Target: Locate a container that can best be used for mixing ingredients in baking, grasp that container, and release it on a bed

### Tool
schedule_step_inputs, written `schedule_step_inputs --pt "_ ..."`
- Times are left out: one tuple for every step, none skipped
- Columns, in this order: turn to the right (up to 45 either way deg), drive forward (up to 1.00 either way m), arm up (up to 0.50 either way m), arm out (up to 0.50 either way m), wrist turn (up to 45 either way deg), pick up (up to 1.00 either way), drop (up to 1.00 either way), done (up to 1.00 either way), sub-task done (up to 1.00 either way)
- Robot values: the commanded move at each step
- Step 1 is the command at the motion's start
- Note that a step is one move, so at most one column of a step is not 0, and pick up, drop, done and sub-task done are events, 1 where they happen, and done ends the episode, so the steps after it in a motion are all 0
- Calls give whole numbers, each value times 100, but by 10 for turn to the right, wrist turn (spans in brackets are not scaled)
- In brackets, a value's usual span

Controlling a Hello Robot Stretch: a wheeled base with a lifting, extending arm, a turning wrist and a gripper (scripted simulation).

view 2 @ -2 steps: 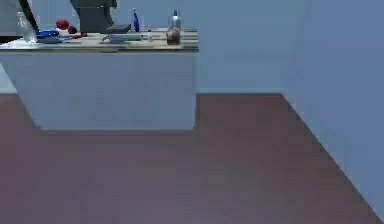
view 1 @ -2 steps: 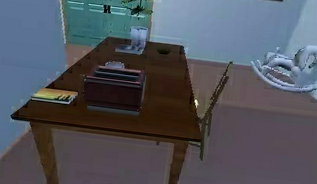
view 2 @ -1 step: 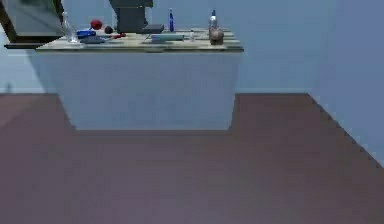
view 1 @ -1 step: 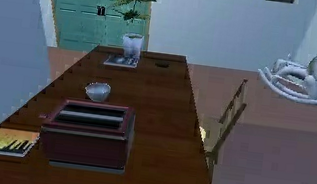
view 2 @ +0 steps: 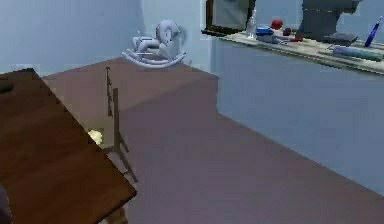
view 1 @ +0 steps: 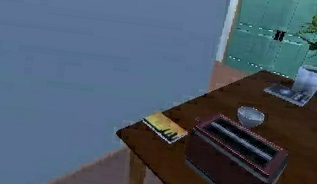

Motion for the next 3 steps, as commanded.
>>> schedule_step_inputs --pt "-450 0 0 0 0 0 0 0 0" --pt "-150 0 0 0 0 0 0 0 0" --pt "270 0 0 0 0 0 0 0 0"
